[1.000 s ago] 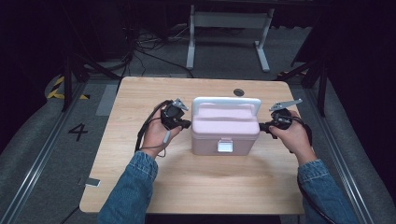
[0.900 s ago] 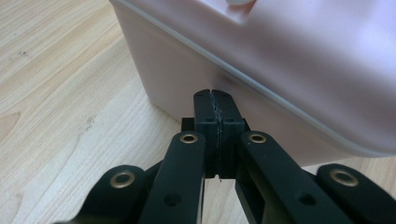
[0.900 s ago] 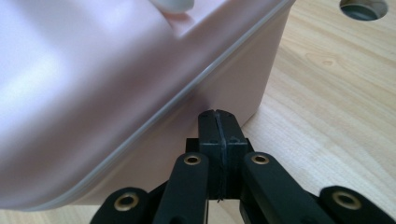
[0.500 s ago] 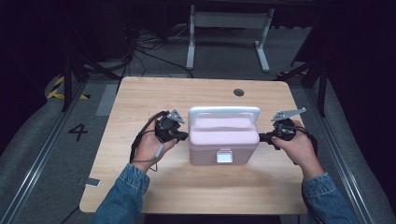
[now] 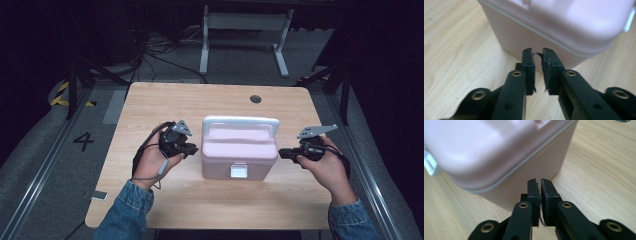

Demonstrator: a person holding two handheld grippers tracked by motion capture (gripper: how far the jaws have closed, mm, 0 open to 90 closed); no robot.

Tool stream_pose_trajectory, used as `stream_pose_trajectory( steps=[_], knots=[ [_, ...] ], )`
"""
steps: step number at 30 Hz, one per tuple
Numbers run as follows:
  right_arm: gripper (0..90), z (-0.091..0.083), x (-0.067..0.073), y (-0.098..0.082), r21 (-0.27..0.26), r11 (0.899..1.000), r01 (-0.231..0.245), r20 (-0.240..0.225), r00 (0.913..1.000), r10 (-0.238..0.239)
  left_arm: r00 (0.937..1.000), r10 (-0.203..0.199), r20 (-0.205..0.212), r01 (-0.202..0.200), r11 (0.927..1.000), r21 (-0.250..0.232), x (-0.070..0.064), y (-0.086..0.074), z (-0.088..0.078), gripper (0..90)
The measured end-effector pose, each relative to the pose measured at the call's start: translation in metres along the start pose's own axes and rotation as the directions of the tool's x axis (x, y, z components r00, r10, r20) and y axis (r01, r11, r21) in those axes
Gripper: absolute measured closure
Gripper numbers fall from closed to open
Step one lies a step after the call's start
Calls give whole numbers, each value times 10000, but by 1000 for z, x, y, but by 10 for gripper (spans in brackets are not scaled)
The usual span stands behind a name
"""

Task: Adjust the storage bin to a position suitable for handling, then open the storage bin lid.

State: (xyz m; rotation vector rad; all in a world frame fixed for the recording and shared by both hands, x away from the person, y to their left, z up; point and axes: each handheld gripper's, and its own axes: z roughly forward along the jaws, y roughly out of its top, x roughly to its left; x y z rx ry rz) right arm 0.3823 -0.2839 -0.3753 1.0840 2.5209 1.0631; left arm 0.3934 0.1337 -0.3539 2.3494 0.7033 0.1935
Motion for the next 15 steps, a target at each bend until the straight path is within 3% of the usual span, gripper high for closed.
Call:
stream_pose_trajectory(
  steps=[7,10,15],
  knots=[
    [779,-22,-2,-8,-211,9994,-264,106,9996,267,9998,72,172,-60,9974,-719,-3,10,-25,629],
    [754,-32,0,-12,-312,9984,-466,157,9988,471,9997,157,169,-135,9927,-1201,-5,19,-37,594],
    [735,-41,3,-17,-377,9981,-491,154,9986,497,9997,244,90,-224,9831,-1819,-4,32,-41,515]
  ],
)
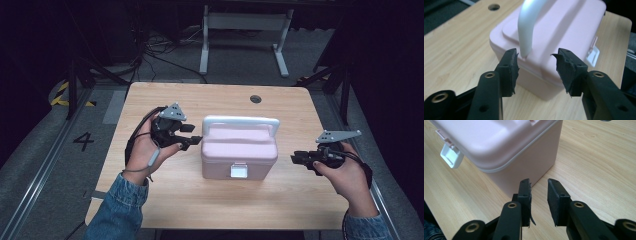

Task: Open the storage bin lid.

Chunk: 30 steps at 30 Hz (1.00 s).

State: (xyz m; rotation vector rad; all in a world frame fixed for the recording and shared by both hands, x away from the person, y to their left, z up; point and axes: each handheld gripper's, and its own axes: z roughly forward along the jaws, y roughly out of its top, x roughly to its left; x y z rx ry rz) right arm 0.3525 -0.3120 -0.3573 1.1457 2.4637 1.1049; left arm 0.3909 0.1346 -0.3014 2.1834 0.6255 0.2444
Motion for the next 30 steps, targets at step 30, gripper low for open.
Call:
stream_pose_trajectory(
  steps=[30],
  knots=[
    [730,-10,1,-15,-144,9992,-379,-155,9992,377,9772,920,1913,-521,9776,-2039,30,9,67,753]
  ],
)
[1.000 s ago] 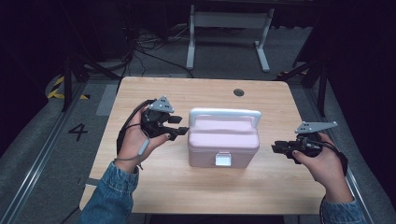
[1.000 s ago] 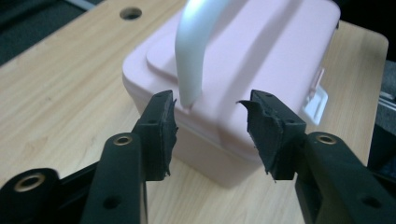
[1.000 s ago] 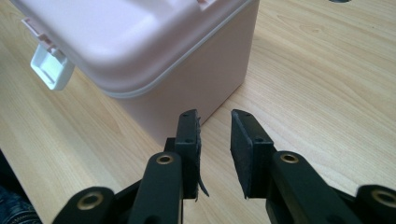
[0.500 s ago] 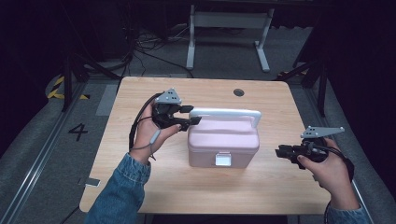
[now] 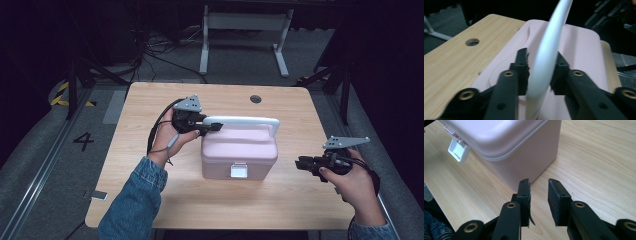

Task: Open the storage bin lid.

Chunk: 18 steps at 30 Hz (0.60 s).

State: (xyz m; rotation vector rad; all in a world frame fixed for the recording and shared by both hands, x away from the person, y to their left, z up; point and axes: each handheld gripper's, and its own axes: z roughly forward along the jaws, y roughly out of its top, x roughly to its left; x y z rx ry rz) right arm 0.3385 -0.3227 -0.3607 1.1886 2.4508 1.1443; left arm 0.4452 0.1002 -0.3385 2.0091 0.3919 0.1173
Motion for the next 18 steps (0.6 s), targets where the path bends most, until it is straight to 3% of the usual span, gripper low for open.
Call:
stream_pose_trajectory(
  steps=[4,11,18],
  knots=[
    [731,0,1,0,12,10000,12,-18,10000,-12,9996,249,-96,-248,9996,123,0,2,0,790],
    [732,-2,2,1,-54,9999,92,14,10000,-92,9997,197,-138,-192,9992,345,2,11,-2,791],
    [727,-4,7,6,-148,9996,245,-144,9996,-247,9996,-278,65,277,9995,150,8,19,-5,793]
  ],
)
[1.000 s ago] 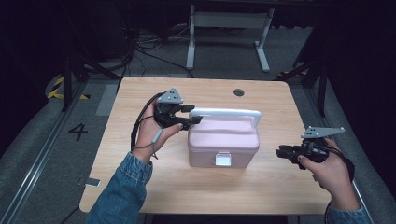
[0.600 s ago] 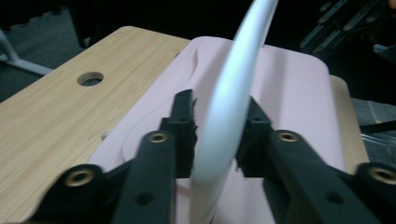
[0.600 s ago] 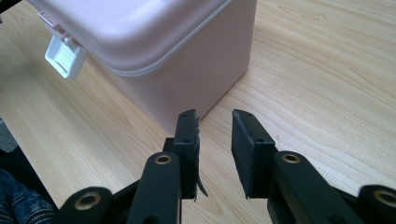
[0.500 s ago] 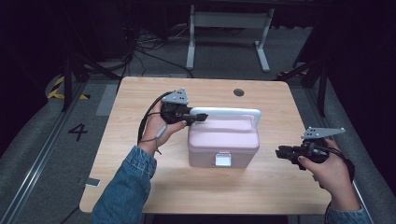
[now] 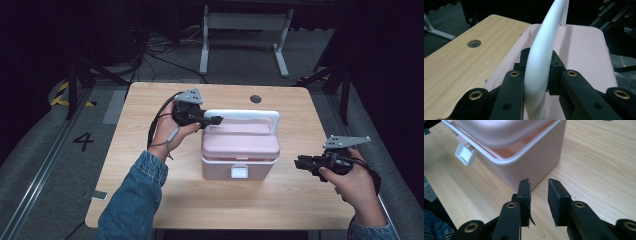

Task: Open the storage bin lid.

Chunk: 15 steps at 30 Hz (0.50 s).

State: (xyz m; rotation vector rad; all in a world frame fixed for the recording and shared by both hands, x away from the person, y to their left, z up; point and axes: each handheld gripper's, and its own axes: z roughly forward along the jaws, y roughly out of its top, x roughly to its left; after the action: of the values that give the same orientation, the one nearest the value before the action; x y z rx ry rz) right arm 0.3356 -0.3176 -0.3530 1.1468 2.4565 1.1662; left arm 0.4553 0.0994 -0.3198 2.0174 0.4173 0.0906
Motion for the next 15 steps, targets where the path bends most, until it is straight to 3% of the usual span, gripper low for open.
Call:
stream_pose_trajectory(
  steps=[8,10,15],
  knots=[
    [715,-7,9,8,-324,9991,288,-42,9996,-290,9987,-509,72,511,9986,-155,7,7,-2,792],
    [708,-10,11,10,-408,9986,343,-41,9994,-345,9967,-802,114,804,9966,-160,10,11,-3,792],
    [702,-12,13,17,-445,9977,509,-2,9987,-509,9939,-1096,135,1099,9937,-221,15,14,-2,789]
  ],
)
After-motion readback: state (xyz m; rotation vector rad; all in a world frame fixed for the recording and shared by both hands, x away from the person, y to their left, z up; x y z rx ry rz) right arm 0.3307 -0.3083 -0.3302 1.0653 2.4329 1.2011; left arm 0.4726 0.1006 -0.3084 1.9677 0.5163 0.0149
